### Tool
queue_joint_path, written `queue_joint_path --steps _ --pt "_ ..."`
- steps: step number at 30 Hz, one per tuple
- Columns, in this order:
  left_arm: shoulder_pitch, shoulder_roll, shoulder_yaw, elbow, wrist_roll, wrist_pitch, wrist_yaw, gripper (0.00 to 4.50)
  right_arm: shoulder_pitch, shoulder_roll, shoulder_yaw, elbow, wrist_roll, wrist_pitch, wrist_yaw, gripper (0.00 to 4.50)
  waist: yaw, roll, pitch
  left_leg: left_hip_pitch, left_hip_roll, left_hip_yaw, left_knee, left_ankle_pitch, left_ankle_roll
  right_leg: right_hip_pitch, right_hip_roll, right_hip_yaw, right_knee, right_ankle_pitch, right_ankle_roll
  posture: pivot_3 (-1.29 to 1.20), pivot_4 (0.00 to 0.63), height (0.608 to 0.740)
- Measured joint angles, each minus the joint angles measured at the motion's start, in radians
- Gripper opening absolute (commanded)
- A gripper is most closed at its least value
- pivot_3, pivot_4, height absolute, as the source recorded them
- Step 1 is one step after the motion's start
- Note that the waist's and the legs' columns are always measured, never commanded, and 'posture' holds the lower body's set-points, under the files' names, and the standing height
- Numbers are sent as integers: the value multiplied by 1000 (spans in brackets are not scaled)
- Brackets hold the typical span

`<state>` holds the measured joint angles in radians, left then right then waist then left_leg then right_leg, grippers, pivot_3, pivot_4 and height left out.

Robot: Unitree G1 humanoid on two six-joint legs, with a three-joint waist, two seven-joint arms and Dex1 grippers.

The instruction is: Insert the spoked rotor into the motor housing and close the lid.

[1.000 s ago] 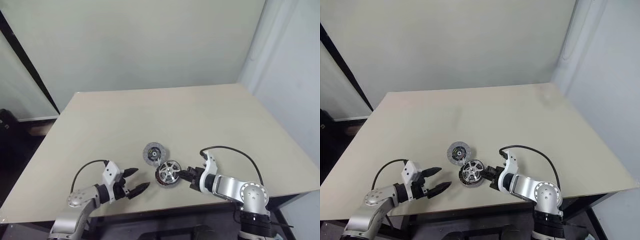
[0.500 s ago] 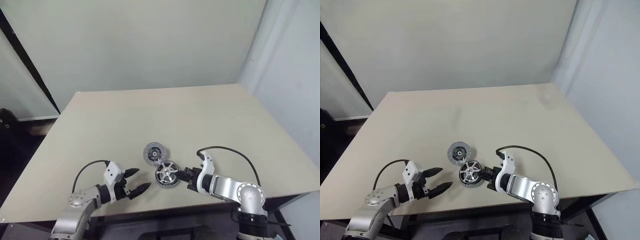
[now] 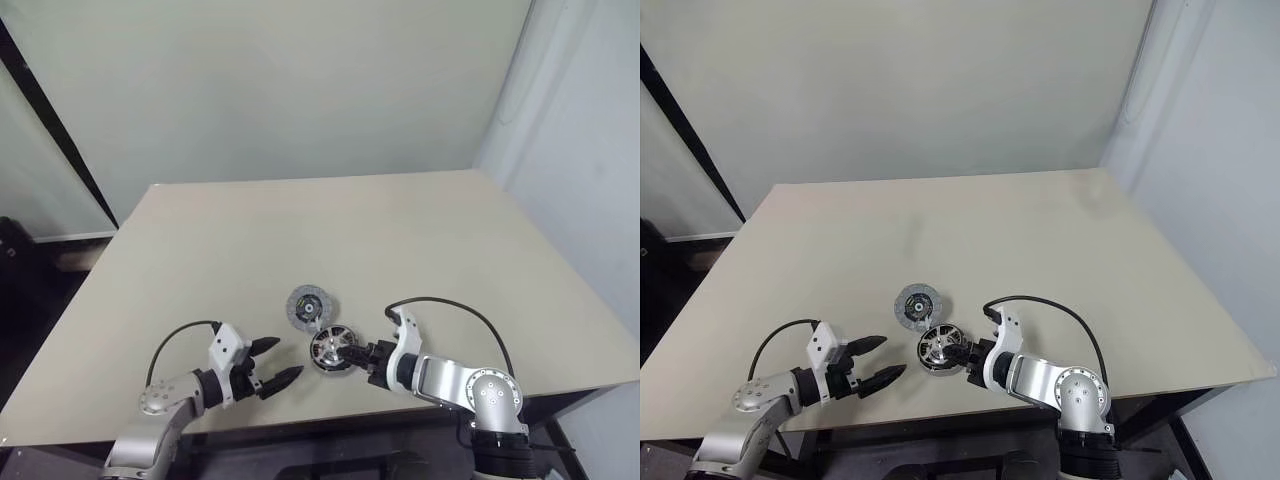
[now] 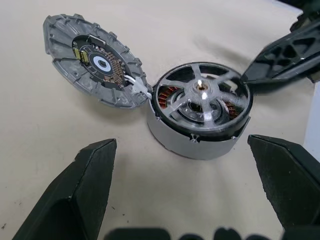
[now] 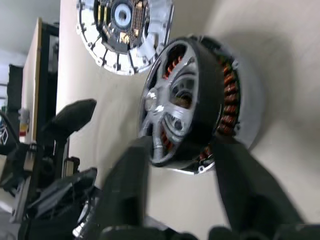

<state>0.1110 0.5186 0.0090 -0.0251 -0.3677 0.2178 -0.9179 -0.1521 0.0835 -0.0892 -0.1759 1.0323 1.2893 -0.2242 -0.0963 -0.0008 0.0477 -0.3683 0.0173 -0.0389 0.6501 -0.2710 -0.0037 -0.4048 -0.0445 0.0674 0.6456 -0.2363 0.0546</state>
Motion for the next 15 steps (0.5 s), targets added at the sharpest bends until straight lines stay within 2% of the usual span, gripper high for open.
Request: queue_joint_path --steps 2,9,13,15 --pt "-1 -2 -1 0 0 0 0 4500 0 0 3 -17 3 3 0 3790 1 0 0 0 0 0 0 0 0 0 0 0 0 0 0 0 0 740" --pt "-2 -5 -2 0 1 0 0 4500 0 -24 -35 -123 52 73 -20 3790 1 0 0 -1 0 0 1 0 0 0 0 0 0 0 0 0 0 740" --pt "-2 -5 -2 0 1 0 0 4500 -18 -184 12 -222 49 137 11 3790 2 -1 0 -1 -1 0 2 0 0 0 0 0 0 0 0 0 0 740" --pt "-3 -5 -2 0 1 1 0 4500 -32 -318 114 -270 -34 107 66 3790 2 0 0 -1 -1 0 3 0 0 0 0 0 0 0 0 0 0 740"
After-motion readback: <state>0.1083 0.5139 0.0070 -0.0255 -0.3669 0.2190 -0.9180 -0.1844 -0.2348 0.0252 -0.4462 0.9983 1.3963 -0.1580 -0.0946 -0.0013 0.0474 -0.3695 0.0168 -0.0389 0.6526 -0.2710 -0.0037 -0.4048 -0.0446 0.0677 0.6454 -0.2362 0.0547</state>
